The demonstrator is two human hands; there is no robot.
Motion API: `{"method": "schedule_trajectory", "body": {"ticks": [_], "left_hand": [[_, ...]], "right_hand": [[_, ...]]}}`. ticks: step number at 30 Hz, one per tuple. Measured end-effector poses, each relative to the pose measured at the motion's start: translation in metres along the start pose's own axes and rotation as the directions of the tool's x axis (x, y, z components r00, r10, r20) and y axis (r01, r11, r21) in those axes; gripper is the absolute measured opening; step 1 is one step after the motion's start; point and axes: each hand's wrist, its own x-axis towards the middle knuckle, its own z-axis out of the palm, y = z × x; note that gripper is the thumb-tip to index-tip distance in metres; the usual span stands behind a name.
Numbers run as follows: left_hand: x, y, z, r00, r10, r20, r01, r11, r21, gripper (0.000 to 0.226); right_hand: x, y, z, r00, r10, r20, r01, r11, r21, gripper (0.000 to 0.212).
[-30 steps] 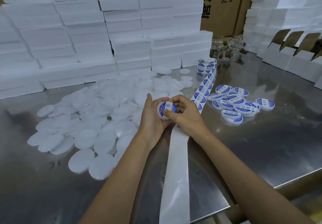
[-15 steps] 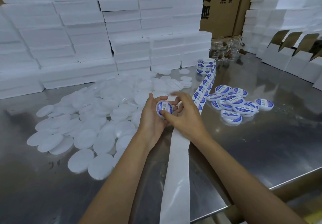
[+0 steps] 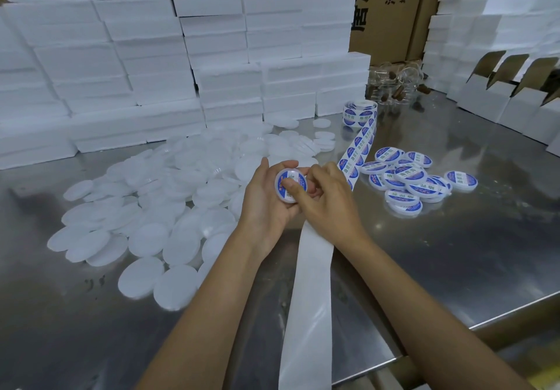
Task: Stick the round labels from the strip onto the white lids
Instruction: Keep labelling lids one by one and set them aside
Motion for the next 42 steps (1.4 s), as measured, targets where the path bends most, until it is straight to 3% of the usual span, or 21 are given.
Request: {"method": "schedule_trajectory", "body": {"ticks": [5,15,19,21,27,31,38,42], "left_hand": [[-0.004,-0.001,0.004,1.0,-0.022,0.003,0.022,1.0,0.017,0.047],[-0.005,-0.003,0.014,1.0,-0.016,0.016,0.015,1.0,0.012,0.05],[-0.007,-0.003,0.018,0.999,-0.037,0.035,0.039,0.998,-0.053,0.048],[-0.007,-0.003,0.019,0.998,-0.043,0.042,0.046,0.997,-0.06,0.047],[-0.008,-0.002,0.019,0.999,-0.041,0.019,0.043,0.996,-0.079,0.044],[-0.007,0.0,0.016,1.0,-0.004,0.018,0.006,0.992,-0.126,0.045],[-0.007,0.003,0.007,1.0,0.014,0.022,-0.011,0.994,-0.109,0.038],[-0.007,0.004,0.006,0.998,0.008,0.057,-0.002,0.993,-0.117,0.017]], "right_hand": [[0.002,0.004,0.0,1.0,0.003,0.013,-0.004,1.0,0.009,0.022],[-0.003,-0.008,-0.002,0.995,0.012,-0.099,-0.025,0.991,-0.135,0.037],[-0.001,-0.008,-0.004,0.992,0.013,-0.127,-0.021,0.998,-0.056,0.038],[-0.001,-0.006,-0.003,0.993,0.023,-0.113,-0.026,0.999,-0.031,0.028],[0.0,-0.001,-0.003,0.998,0.043,-0.041,-0.04,0.996,0.081,0.025],[-0.006,-0.007,-0.002,0.999,0.009,-0.038,-0.01,0.999,-0.037,0.05],[-0.004,-0.002,-0.001,0.996,-0.086,0.03,0.082,0.991,0.108,0.029],[-0.003,0.001,0.0,0.996,-0.078,0.032,0.074,0.99,0.116,0.02]]}}
